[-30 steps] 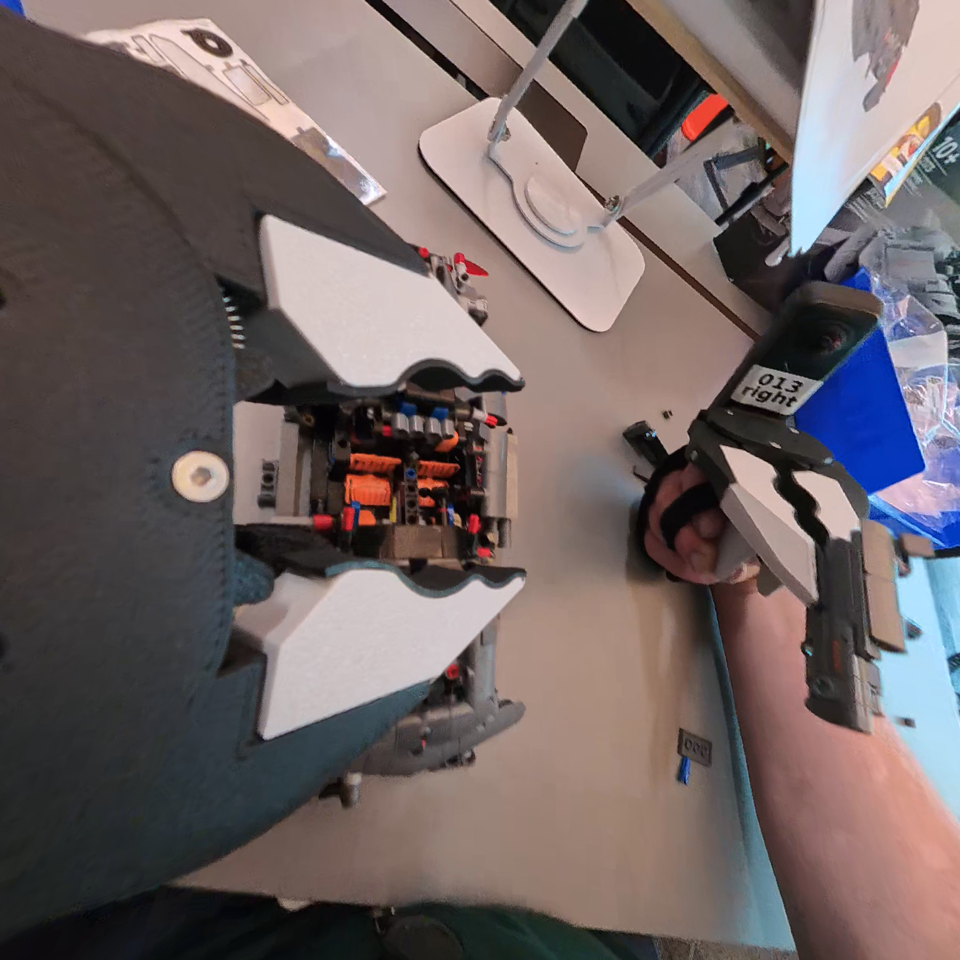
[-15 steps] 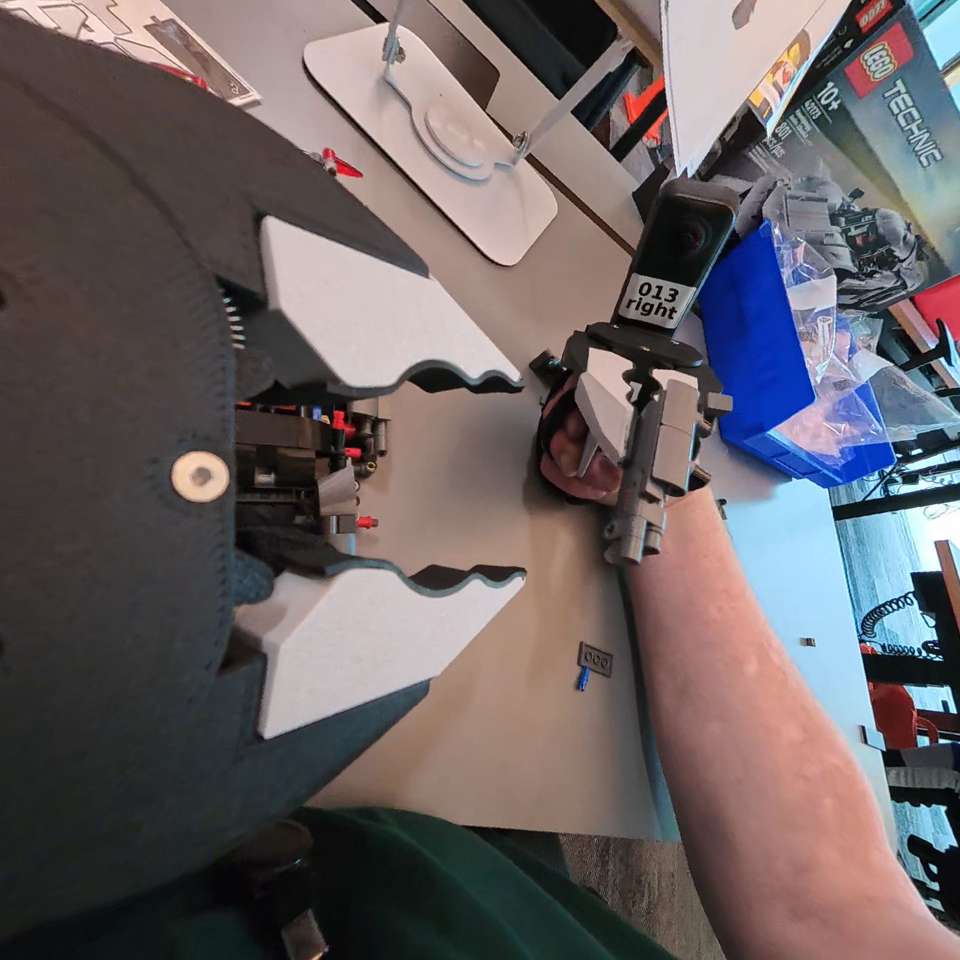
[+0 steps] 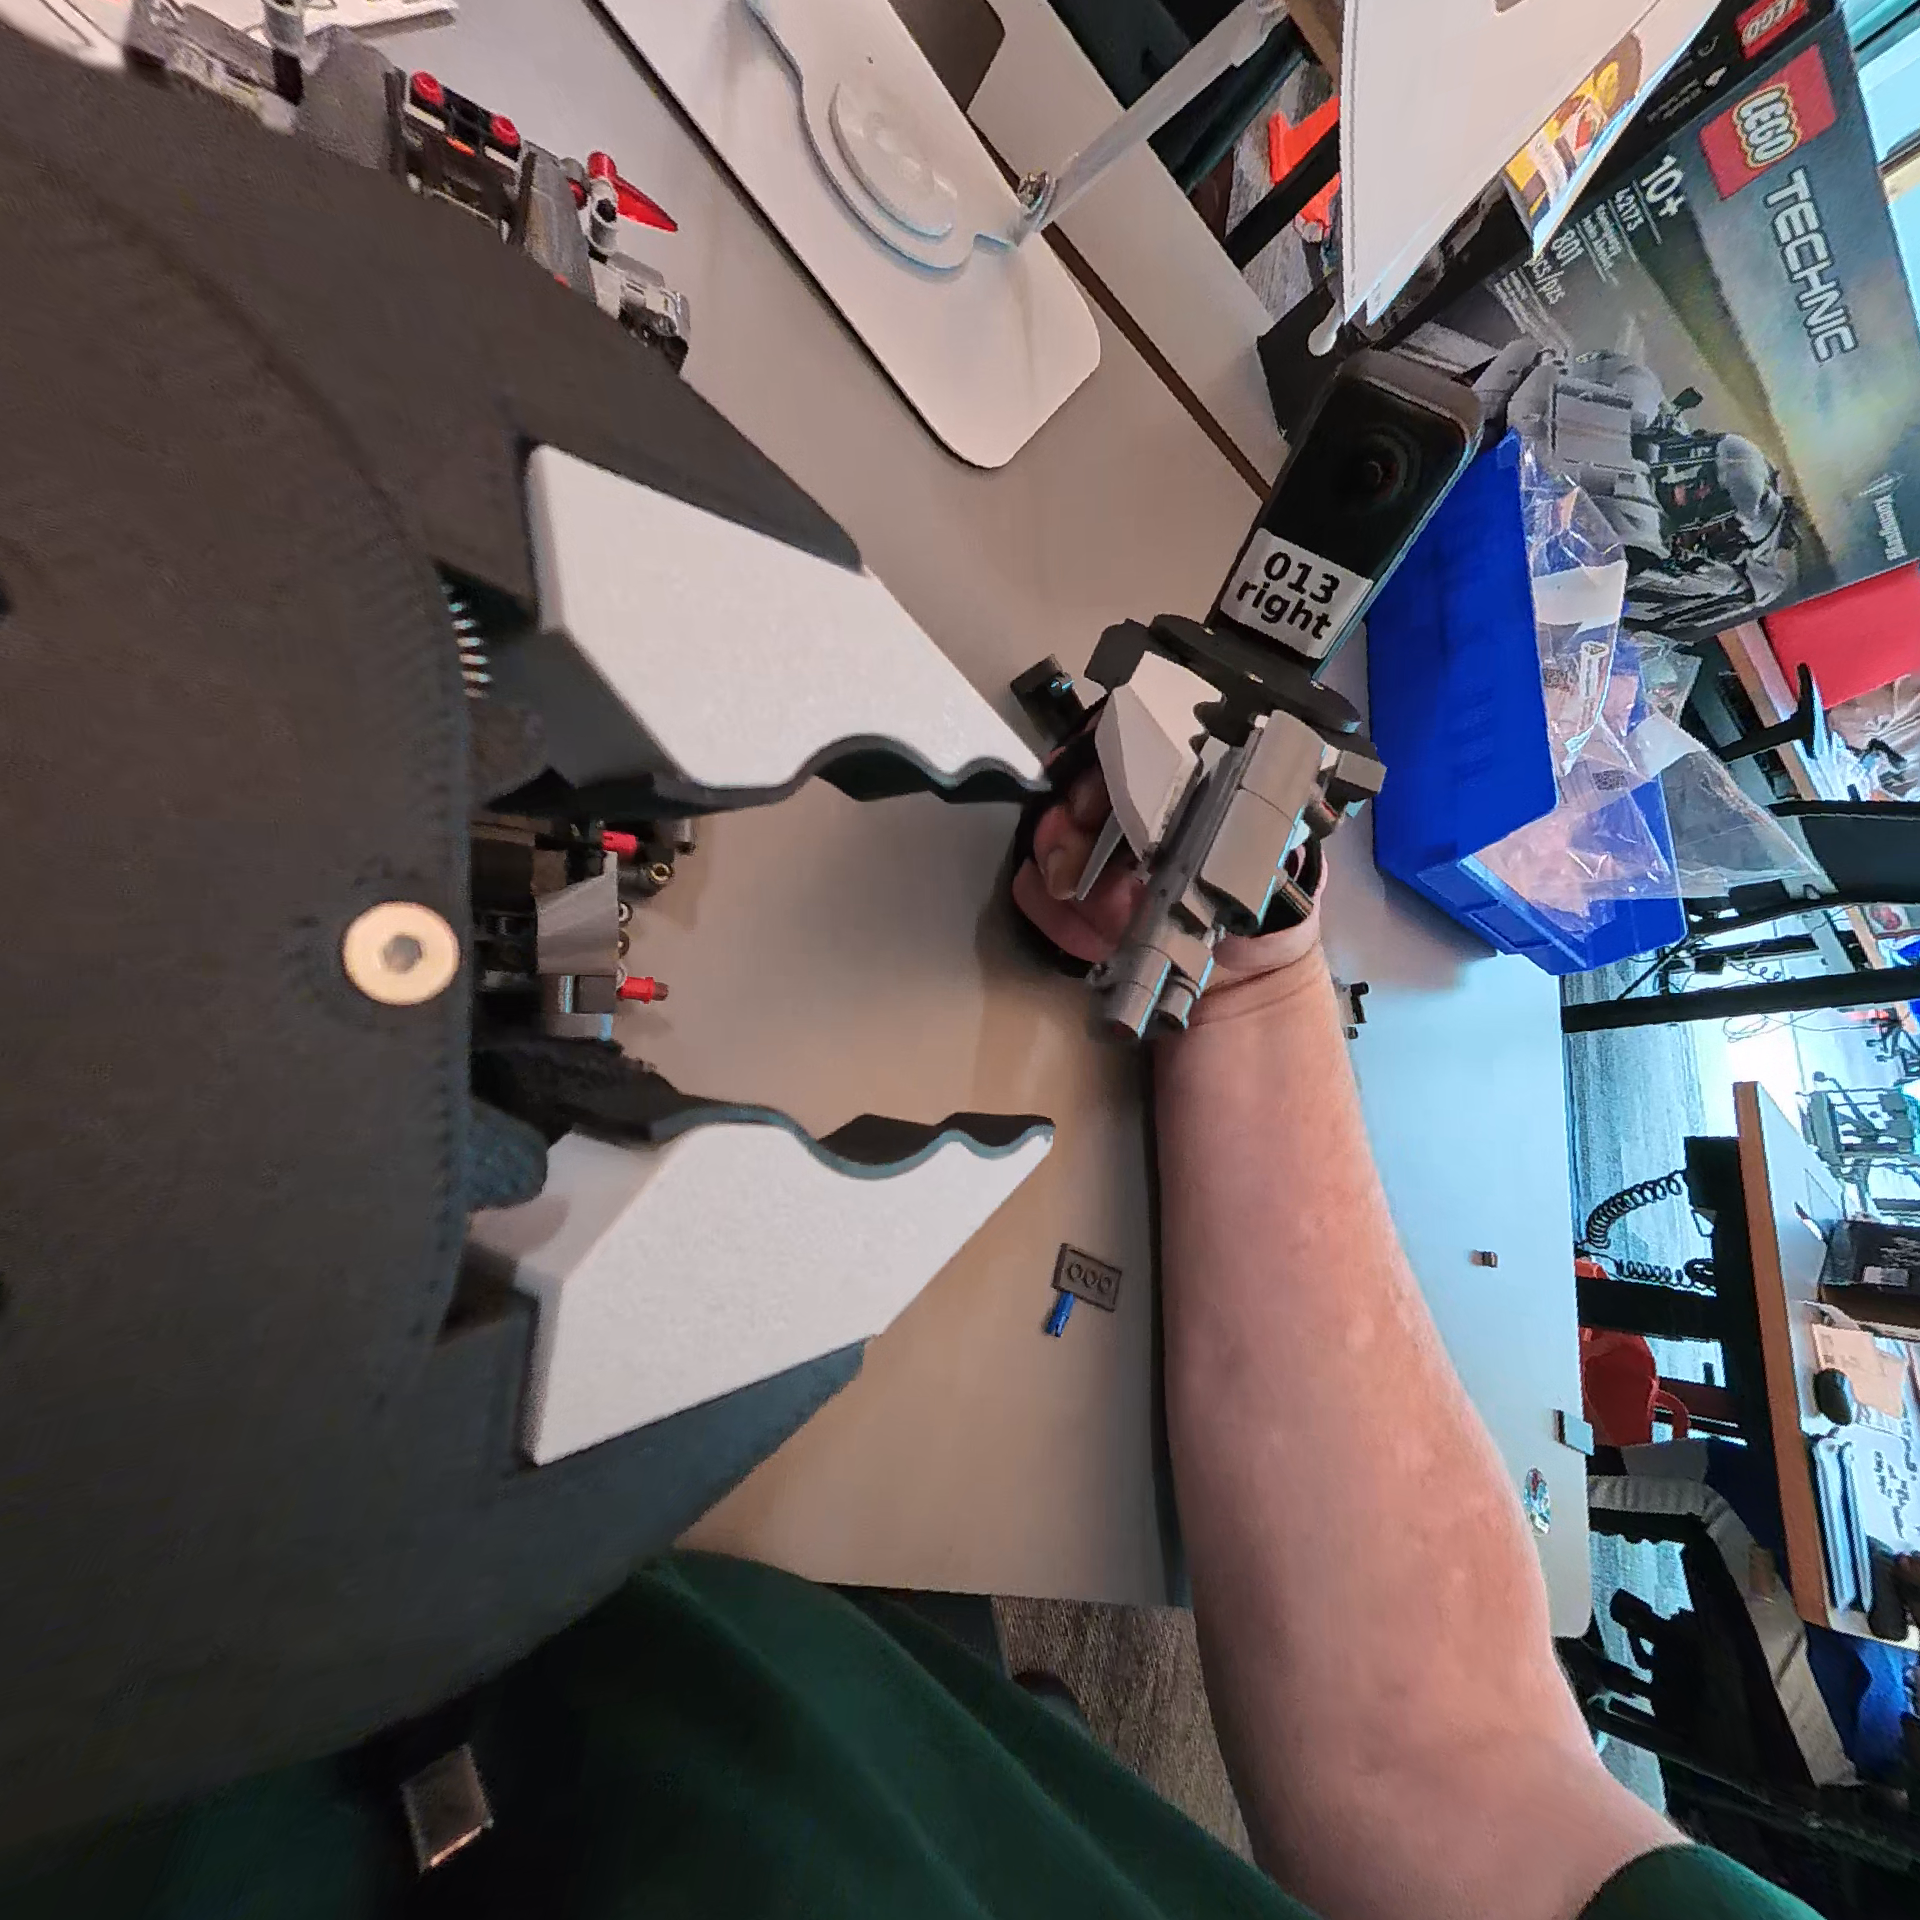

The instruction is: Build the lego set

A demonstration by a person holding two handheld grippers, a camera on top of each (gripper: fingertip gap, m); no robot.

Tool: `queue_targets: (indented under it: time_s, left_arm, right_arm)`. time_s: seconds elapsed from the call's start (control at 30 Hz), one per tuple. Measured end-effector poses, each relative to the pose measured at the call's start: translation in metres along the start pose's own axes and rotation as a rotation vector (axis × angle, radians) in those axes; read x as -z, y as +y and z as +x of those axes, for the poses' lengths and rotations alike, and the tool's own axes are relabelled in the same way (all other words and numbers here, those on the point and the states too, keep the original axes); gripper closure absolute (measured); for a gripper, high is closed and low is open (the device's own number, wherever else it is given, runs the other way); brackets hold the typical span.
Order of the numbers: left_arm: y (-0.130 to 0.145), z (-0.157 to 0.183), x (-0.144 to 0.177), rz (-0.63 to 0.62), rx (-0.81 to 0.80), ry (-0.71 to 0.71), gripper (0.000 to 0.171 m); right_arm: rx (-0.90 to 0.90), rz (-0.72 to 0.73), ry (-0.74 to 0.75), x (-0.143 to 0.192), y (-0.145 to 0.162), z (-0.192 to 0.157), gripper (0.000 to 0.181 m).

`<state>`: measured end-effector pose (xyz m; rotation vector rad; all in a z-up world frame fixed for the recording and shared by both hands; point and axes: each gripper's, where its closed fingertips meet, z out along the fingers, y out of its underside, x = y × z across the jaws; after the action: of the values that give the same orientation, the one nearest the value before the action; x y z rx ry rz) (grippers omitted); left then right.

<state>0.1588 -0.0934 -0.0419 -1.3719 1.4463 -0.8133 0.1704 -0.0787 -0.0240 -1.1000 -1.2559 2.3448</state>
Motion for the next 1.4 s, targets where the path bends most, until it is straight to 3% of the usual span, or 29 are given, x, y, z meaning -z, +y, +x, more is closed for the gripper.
queue_targets:
  time_s: [0.67,1.4]
  left_arm:
    - [-0.008,-0.003,-0.009,0.072,0.082,0.01,0.125]
    - [-0.008,-0.01,-0.018,0.071,0.124,-0.004,0.138]
  right_arm:
    - [0.02,0.071,0.054,0.008,-0.011,0.008,0.181]
    - [0.056,0.094,0.097,0.01,-0.014,0.011,0.181]
